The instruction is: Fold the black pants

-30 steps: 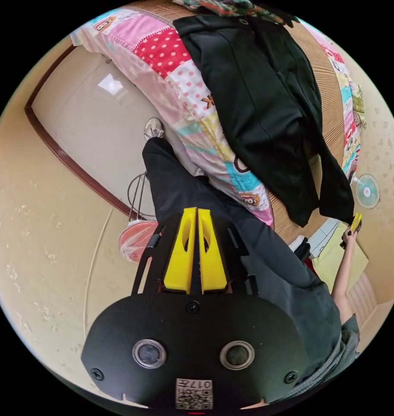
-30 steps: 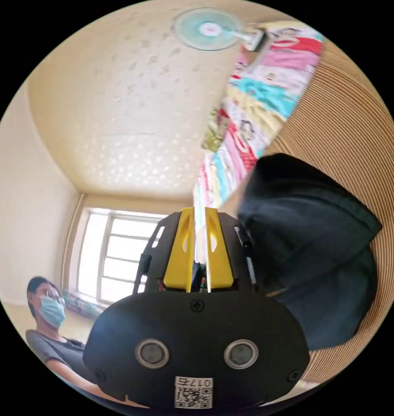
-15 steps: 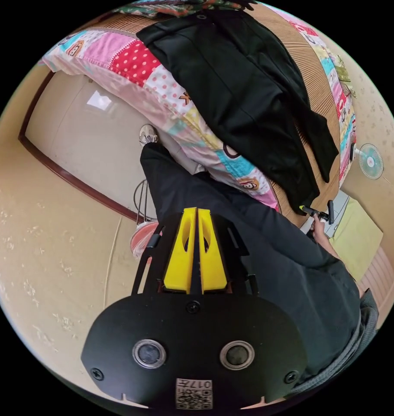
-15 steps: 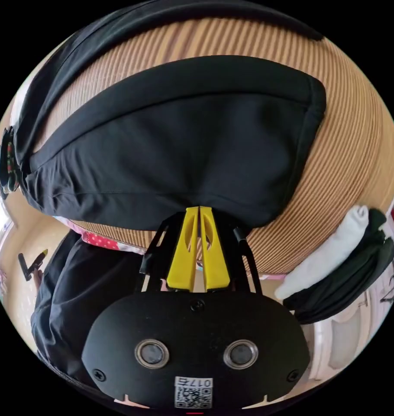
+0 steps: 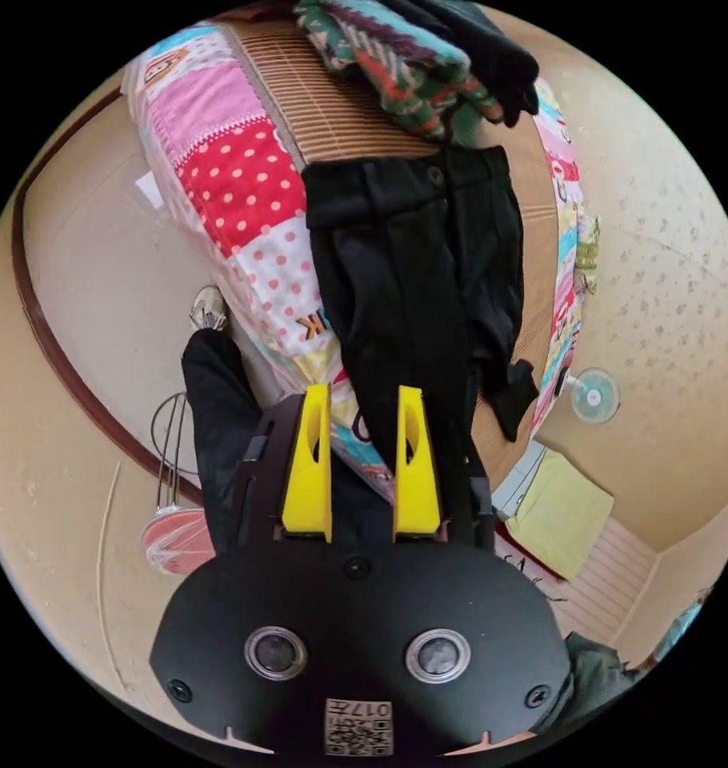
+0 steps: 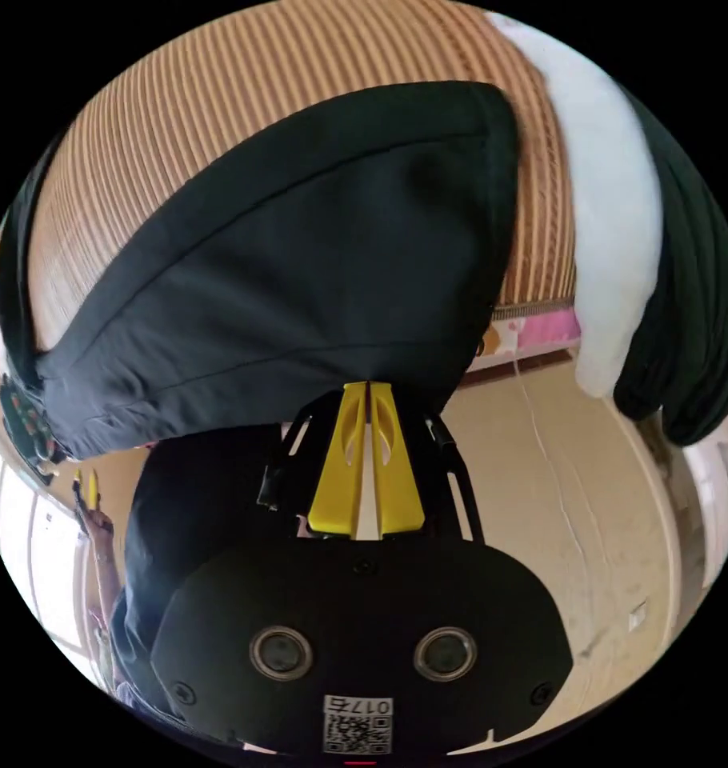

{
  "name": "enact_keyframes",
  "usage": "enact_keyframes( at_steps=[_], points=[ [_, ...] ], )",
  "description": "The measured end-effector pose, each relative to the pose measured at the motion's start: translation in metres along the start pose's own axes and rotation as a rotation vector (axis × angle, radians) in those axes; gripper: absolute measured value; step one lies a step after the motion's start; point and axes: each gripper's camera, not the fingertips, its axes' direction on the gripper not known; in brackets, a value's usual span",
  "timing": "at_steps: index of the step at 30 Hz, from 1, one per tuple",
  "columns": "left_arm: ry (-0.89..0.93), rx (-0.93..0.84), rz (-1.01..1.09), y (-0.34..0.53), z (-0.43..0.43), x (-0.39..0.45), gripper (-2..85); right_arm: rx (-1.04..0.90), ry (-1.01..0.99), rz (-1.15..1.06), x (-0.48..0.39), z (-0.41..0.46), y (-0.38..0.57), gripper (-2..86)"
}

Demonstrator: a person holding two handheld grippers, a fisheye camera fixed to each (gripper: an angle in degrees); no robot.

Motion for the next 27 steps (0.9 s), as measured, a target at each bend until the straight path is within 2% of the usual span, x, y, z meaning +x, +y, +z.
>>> enact_keyframes(
  at_steps=[4, 7, 9, 12, 15, 23, 25, 27],
  points=[
    [0.16, 0.132, -0.173, -0.017, 0.01, -0.032, 13.1, 0.151, -0.267, 0.166, 0.034, 0.002, 0.058, 3.0],
    [0.25, 0.146, -0.256, -0.017, 0.022, -0.043, 6.5, 0.233, -0.576, 0.29, 0.062, 0.029, 0.099, 5.9],
    [0.283, 0.151, -0.251, -0.011, 0.02, -0.044, 4.3, 0.268, -0.843, 0.372, 0.078, 0.065, 0.123, 7.5],
    [0.376, 0.151, -0.168, 0.001, 0.004, -0.05, 4.0, 0.321, -1.127, 0.461, 0.085, 0.111, 0.145, 9.1],
    [0.418, 0.168, -0.088, 0.024, -0.022, -0.057, 3.9, 0.298, -1.22, 0.54, 0.079, 0.148, 0.158, 10.0],
    [0.412, 0.178, -0.142, 0.075, -0.055, -0.088, 3.9, 0.28, -1.226, 0.69, 0.079, 0.218, 0.196, 8.8],
    [0.406, 0.186, -0.148, 0.078, -0.059, -0.089, 3.9, 0.242, -1.188, 0.77, 0.082, 0.231, 0.207, 16.6],
    [0.408, 0.191, -0.144, 0.079, -0.061, -0.087, 3.9, 0.296, -1.247, 0.741, 0.086, 0.245, 0.214, 17.7]
  ],
)
